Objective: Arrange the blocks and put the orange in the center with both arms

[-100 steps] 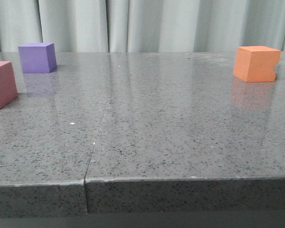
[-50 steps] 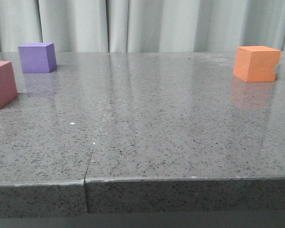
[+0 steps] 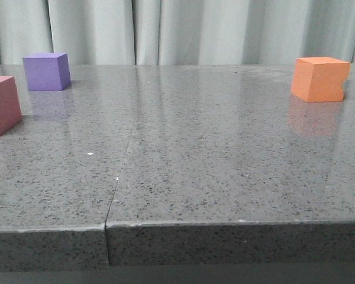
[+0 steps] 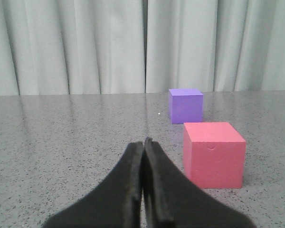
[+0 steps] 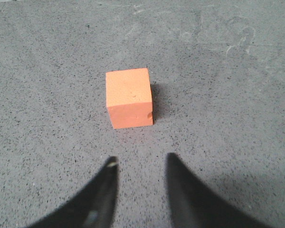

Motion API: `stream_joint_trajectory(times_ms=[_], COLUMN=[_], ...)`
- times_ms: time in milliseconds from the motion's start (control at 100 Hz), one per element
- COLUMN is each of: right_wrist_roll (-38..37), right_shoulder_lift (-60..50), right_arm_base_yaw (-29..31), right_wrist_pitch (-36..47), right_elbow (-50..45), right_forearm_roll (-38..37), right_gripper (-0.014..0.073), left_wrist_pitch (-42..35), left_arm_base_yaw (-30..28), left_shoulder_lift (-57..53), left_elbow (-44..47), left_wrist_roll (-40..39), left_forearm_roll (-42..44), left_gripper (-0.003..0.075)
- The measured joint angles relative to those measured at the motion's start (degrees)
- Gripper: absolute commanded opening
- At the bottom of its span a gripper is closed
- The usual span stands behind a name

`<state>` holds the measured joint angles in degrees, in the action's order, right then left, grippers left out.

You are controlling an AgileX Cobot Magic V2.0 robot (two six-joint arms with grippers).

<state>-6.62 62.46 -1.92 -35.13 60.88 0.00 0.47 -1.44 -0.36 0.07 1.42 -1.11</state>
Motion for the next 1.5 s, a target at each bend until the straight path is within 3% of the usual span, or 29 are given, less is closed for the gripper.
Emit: stream_joint_trajectory(times_ms=[80, 500, 1090, 1500], right_wrist_roll=[0.00, 0.00, 0.64, 2.93], right_shoulder_lift=[2.23, 13.03, 34.71, 43.20], right_arm_base_yaw=[0.00, 0.00, 0.00, 0.00], right_wrist_pitch=[-0.12, -3.31, -22.72, -23.53], right_elbow=[2.08, 13.93, 36.98, 41.02], right_forearm_roll=[0.00, 0.00, 1.95, 4.41], right_gripper=[0.0672, 0.0633, 0.0633, 0.0633], left_wrist_pitch=[0.00, 0.00, 0.00, 0.00], left_arm_base_yaw=[0.00, 0.00, 0.00, 0.00], left_shoulder_lift=[0.00, 0.00, 0.00, 0.00], left_elbow=[0.00, 0.00, 0.00, 0.00], left_wrist_roll=[0.00, 0.00, 0.00, 0.00], left_forearm_roll=[0.00, 0.00, 0.00, 0.00], left_gripper=[-0.0020, -0.0020, -0.0020, -0.0020])
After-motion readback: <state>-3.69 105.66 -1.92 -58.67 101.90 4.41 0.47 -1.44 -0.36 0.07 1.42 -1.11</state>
